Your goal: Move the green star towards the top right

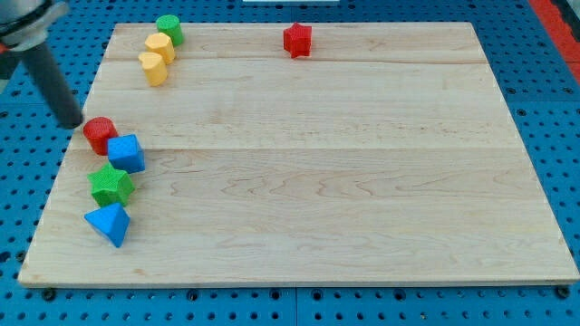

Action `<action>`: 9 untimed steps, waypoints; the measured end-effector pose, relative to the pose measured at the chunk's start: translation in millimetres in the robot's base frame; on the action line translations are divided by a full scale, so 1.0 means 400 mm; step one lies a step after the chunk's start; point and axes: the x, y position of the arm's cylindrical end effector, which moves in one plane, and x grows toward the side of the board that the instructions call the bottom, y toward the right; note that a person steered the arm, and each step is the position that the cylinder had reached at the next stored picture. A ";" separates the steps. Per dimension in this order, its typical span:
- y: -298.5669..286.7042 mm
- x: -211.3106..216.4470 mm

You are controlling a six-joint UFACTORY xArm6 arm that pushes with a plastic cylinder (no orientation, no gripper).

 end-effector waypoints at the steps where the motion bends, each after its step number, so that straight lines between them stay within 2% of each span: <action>1: -0.001 0.084; 2: 0.060 0.266; 3: 0.172 0.291; 4: 0.258 0.175; 5: 0.402 0.132; 6: 0.581 0.140; 8: 0.661 0.231; 9: 0.744 0.091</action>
